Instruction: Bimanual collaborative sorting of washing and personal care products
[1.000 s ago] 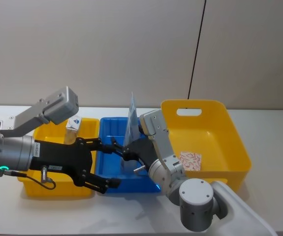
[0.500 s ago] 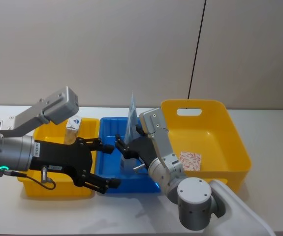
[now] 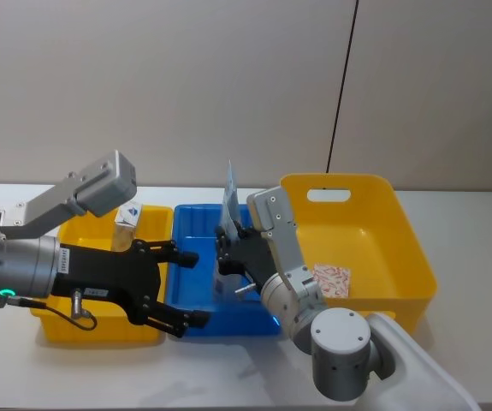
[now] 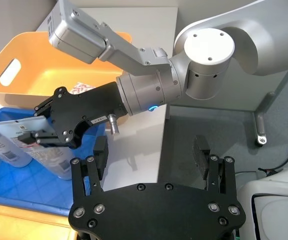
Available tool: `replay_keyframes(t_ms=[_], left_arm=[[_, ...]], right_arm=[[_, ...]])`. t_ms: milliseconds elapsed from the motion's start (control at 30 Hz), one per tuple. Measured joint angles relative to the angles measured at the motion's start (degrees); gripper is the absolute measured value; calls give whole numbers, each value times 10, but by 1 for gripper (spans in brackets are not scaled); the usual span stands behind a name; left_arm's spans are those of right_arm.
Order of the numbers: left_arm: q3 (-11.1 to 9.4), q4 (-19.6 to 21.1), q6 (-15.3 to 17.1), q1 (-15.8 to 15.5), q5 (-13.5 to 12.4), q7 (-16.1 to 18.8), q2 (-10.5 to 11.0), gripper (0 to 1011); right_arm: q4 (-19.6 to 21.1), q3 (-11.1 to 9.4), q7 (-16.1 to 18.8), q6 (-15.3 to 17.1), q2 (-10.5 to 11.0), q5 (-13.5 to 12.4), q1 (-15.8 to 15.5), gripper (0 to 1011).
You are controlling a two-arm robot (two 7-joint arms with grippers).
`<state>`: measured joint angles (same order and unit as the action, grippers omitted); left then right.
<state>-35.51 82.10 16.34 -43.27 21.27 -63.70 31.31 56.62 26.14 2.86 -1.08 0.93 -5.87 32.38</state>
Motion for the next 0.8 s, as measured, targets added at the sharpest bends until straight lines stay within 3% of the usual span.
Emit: replay_keyframes(t_ms=[167, 333, 800], left_arm=[[0, 0, 0, 0, 0, 0, 0, 1001], [0, 0, 0, 0, 0, 0, 0, 1001], [0, 0, 0, 0, 0, 0, 0, 1001]], right_arm=[[9, -5, -1, 6, 1, 0, -5, 100], [24, -12, -1, 12, 6, -1, -12, 7], [97, -29, 5, 30, 21, -7, -42, 0]])
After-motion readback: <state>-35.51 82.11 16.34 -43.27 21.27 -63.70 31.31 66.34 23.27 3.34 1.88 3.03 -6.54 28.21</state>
